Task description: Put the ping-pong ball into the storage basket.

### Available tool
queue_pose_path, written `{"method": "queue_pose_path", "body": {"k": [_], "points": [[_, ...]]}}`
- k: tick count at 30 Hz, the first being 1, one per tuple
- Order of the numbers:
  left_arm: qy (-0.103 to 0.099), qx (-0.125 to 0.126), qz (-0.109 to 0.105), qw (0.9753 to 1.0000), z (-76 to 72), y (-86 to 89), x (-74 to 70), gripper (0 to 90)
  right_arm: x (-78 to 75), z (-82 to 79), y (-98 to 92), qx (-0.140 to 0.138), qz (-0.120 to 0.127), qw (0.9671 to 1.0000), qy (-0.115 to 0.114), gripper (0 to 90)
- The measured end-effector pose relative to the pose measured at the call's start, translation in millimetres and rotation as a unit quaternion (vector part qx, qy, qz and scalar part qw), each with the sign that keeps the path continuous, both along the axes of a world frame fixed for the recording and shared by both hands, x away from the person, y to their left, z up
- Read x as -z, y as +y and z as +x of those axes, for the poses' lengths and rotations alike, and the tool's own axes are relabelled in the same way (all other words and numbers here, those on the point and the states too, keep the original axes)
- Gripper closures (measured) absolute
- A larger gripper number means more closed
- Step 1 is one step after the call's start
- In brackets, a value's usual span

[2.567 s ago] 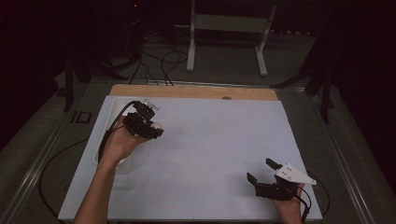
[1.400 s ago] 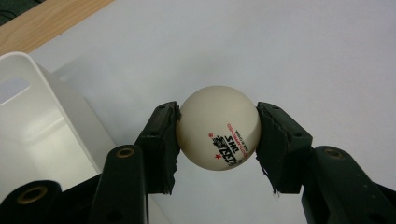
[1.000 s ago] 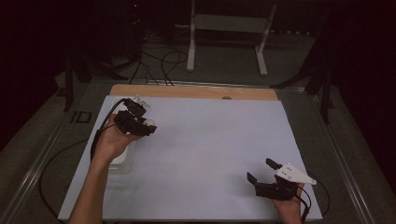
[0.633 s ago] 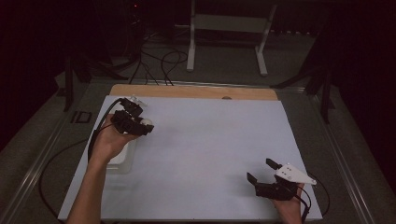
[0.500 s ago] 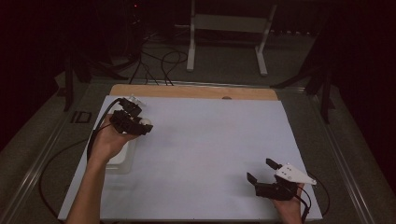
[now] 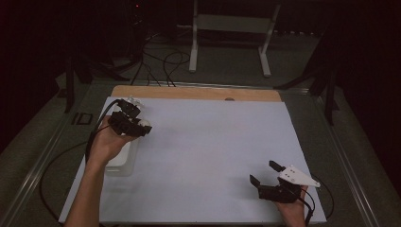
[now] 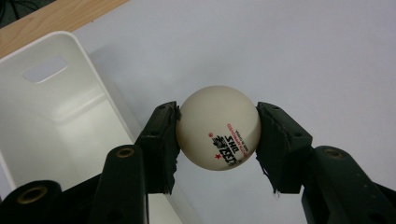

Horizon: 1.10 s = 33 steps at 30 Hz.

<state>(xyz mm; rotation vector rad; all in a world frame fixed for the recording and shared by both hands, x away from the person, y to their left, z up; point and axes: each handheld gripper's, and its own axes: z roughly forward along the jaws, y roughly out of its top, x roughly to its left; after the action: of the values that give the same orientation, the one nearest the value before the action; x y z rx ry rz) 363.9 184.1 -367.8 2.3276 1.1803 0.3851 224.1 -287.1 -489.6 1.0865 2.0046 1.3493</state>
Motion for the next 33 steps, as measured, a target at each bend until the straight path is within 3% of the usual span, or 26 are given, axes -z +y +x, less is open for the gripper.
{"method": "queue_pose_path", "body": {"k": [33], "points": [[-0.006, -0.024, 0.010, 0.9996, 0.7, 18.7, -0.4, 51.3, -0.2, -0.1, -0.3, 0.001, 0.000, 1.0000, -0.001, 7.6]]}}
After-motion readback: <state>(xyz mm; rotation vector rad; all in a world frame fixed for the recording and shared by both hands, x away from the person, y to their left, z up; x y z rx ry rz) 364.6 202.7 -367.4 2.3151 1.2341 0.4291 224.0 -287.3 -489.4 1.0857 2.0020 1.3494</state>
